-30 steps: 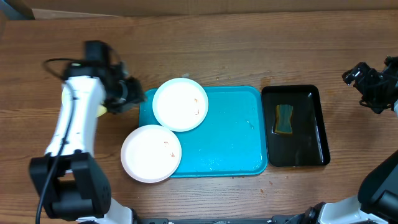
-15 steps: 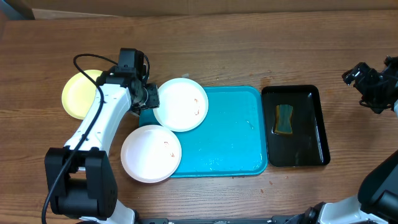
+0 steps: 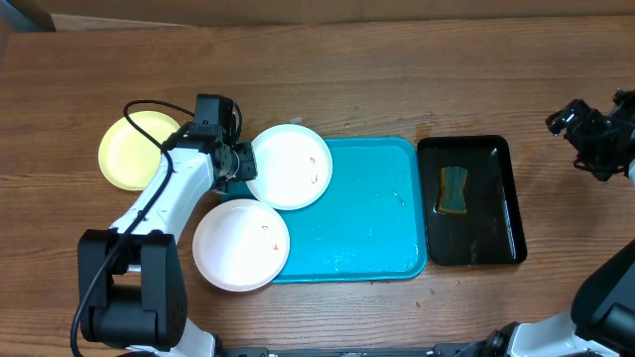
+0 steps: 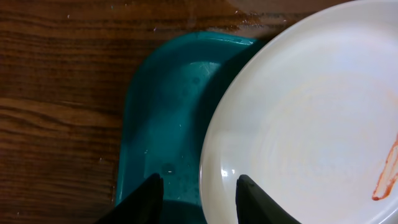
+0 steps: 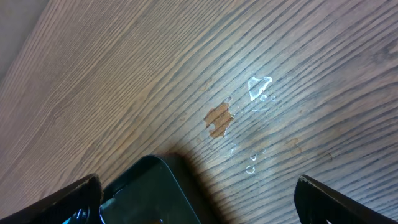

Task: Clean dirty plates on tray and stack at the side
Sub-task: 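Move left gripper to the upper white plate and grasp its edge, then slide the upper white plate rightward across the teal tray with left gripper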

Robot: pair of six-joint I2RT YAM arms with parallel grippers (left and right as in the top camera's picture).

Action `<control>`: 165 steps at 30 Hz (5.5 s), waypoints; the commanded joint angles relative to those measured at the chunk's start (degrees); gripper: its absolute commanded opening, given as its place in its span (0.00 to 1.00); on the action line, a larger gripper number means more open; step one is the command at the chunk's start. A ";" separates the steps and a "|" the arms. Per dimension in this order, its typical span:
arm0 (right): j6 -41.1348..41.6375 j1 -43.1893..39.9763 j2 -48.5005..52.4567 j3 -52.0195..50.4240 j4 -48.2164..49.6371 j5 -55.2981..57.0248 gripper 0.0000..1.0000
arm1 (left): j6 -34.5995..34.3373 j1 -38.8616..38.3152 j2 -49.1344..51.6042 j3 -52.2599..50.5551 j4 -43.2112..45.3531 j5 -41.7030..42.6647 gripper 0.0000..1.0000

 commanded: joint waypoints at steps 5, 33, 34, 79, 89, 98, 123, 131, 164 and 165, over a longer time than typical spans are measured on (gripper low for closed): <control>0.02 -0.15 -0.57 0.96 0.22 -0.44 1.00 | -0.42 -0.11 0.39 -4.55 5.88 0.39 0.38; 0.02 -0.15 -0.57 0.96 0.22 -0.44 1.00 | -0.42 -1.25 0.98 -6.60 11.13 6.73 0.25; 0.04 -0.15 -0.57 0.96 0.22 -0.44 1.00 | -0.39 -1.31 0.98 -6.60 11.23 9.18 0.25; 0.02 -0.15 -0.57 0.96 0.44 -0.46 1.00 | -2.51 -11.52 0.98 -4.92 13.73 4.11 0.42; 0.04 -0.15 -0.57 0.96 0.44 -0.46 1.00 | -2.14 -11.52 0.92 -1.25 12.44 5.81 0.41; 0.02 -0.15 -0.57 0.96 0.42 -0.46 1.00 | 0.15 -11.52 1.53 -0.70 9.90 -2.73 0.44; 0.04 -0.15 -0.57 0.96 0.44 -0.46 1.00 | 3.67 -12.17 8.20 -0.37 2.86 16.39 0.30; 0.04 -0.15 -0.57 0.96 0.44 -0.46 1.00 | 3.76 -12.55 8.20 4.17 2.75 15.74 0.27; 0.04 -0.15 -0.57 0.96 0.44 -0.46 1.00 | -0.39 -19.82 9.70 4.17 2.27 -0.59 0.22; 0.04 -0.15 -0.57 0.96 0.44 -0.46 1.00 | -0.39 -19.82 9.70 4.17 2.58 -0.59 0.20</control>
